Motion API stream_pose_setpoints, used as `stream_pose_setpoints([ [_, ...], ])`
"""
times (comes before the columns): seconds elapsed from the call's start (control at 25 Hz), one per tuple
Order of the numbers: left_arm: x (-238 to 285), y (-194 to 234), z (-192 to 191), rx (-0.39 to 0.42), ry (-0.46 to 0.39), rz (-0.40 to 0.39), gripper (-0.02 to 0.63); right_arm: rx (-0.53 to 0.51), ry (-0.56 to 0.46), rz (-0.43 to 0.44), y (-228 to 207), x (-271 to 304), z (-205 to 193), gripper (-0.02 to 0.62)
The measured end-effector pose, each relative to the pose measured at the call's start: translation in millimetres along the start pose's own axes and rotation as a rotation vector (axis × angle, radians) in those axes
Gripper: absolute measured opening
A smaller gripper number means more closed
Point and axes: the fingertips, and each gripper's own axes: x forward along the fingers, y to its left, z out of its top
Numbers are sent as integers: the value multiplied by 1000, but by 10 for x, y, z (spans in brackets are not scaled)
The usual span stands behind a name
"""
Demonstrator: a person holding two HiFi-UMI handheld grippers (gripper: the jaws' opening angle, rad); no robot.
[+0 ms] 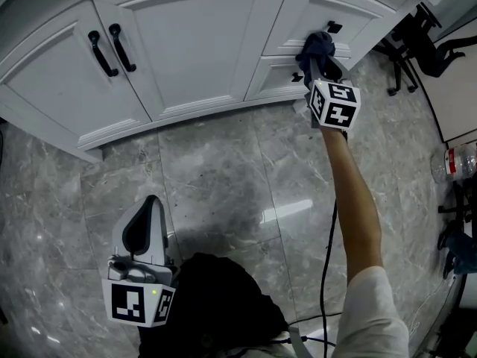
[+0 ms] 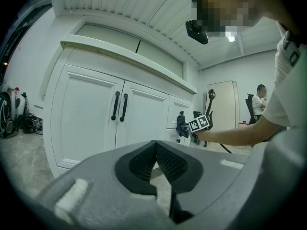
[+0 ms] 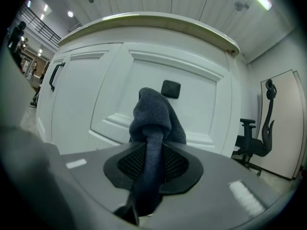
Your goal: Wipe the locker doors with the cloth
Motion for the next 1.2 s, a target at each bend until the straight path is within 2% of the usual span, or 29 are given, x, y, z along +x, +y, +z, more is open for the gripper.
stream_pose_setpoints([
  [0.24, 8, 17, -23, 5, 6, 6, 2, 39, 15, -1, 63, 57, -326, 78],
  [0.44, -9, 41, -61, 3, 12, 8, 2, 42, 102, -3, 187, 130, -734, 80],
  [0.6, -39, 85, -67, -11, 3, 18, 2, 17, 128, 3, 173, 138, -751, 81],
  [0.68, -71, 138, -49, -19, -6, 22, 2, 16, 98, -12, 137, -5, -625, 81],
  [0.8, -125, 262, -1, -30, -30, 32, 2, 50, 1, -51, 88, -369, -293, 81],
  [0.92, -226, 461, 69, -41, -83, 68, 2, 65, -72, -42, 211, -716, 34, 81],
  [1.08, -337, 741, 212, -57, -98, 100, 2, 118, -91, 22, 532, -1096, 433, 81],
  [1.2, -436, 919, 511, -74, -76, 126, 2, 171, -61, 61, 756, -1331, 715, 81],
])
